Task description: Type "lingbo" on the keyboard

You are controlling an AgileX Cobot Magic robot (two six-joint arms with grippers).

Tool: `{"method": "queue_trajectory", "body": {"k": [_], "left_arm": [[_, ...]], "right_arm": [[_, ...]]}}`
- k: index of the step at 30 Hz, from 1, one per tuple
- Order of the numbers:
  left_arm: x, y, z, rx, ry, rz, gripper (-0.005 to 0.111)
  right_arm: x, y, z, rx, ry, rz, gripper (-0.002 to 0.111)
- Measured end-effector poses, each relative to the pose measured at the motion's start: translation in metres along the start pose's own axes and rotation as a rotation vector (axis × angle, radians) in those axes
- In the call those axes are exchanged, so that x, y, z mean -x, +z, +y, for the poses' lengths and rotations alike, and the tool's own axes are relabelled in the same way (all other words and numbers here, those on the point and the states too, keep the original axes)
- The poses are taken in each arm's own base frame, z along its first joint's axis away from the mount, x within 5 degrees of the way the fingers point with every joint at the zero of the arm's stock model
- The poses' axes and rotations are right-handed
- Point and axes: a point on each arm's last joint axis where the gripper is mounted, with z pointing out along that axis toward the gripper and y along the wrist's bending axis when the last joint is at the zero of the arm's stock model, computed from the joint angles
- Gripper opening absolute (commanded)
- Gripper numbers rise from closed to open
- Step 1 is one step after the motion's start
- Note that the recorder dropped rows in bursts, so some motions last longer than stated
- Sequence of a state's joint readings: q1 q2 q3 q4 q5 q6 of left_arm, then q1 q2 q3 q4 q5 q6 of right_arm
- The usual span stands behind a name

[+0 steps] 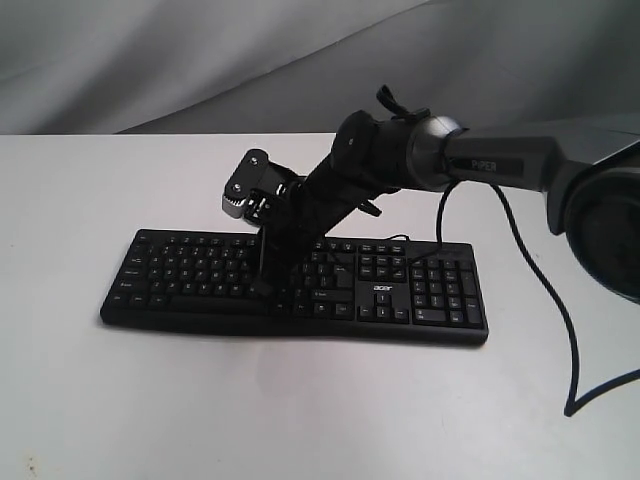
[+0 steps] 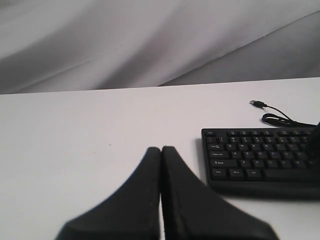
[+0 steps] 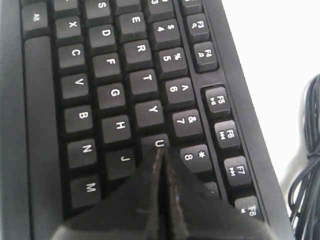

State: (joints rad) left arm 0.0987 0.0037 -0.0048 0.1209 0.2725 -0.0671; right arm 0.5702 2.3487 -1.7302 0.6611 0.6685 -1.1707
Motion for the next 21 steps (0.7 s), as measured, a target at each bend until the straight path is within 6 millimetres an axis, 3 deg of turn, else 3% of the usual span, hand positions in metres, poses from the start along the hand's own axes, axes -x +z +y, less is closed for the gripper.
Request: {"method": "queue_trajectory", "body": {"k": [8,15,21], "left_arm": [[0.0,0.0,0.0,0.0,0.0,0.0,0.001],[0.0,0.0,0.0,0.0,0.0,0.0,0.001],[0.0,0.0,0.0,0.0,0.0,0.0,0.001]], "right_arm": [[0.016,-0.017,0.009,0.012,-0.019,-0.015,0.0],[0.022,-0.003,0.031,0.064,-0.049,0.005,0.0],[0.023,-0.001,0.034,0.069,-0.061,0.011,0.0]]}}
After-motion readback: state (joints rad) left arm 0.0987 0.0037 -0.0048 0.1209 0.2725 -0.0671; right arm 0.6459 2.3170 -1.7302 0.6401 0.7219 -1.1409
